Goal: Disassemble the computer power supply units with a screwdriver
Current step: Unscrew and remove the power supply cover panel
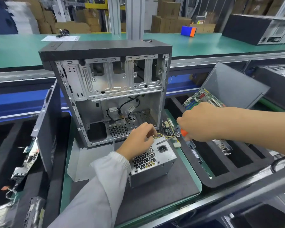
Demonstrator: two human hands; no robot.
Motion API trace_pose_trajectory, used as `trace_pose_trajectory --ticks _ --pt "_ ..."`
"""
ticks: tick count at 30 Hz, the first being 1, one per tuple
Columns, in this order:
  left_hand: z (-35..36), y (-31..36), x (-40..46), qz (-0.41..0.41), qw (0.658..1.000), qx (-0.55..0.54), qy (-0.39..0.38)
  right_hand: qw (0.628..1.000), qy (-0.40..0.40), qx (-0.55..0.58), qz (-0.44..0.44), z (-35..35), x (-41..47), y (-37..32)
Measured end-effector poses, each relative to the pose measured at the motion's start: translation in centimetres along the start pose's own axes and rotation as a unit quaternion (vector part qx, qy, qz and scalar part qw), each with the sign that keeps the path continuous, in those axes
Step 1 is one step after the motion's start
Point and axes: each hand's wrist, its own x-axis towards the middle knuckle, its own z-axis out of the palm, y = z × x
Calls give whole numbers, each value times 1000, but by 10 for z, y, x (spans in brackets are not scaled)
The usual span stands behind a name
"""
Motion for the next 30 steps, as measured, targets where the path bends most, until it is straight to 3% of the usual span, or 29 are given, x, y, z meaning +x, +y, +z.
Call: trace_pose_trajectory --ticks 3,7,15,19,21,24,25,26,27,29,30 --pt "4 2 -15 52 995 79 5 999 -20 41 15 7 -3 4" --pt "8 2 -16 52 993 105 -15 995 -38 91 31 17 -9 8" --pt "10 3 -17 48 999 3 20 983 -46 174 39 37 -10 15" --pt "7 5 -15 -41 993 -102 40 974 -52 214 45 50 -10 19" --pt "8 9 -10 -118 947 -293 56 974 -43 218 49 54 -12 20" --pt "9 24 -1 -218 785 -578 47 980 -11 187 62 53 -16 22" --pt "10 27 3 -237 762 -601 47 983 3 174 66 51 -16 22" --pt "10 29 7 -245 779 -575 50 984 19 161 70 49 -15 22" --pt "11 30 11 -239 838 -487 56 986 33 150 71 47 -14 22" --pt "15 26 14 -164 969 -168 72 988 56 128 72 43 -11 23" --pt "19 24 14 -110 992 -30 62 988 62 118 71 41 -9 23"
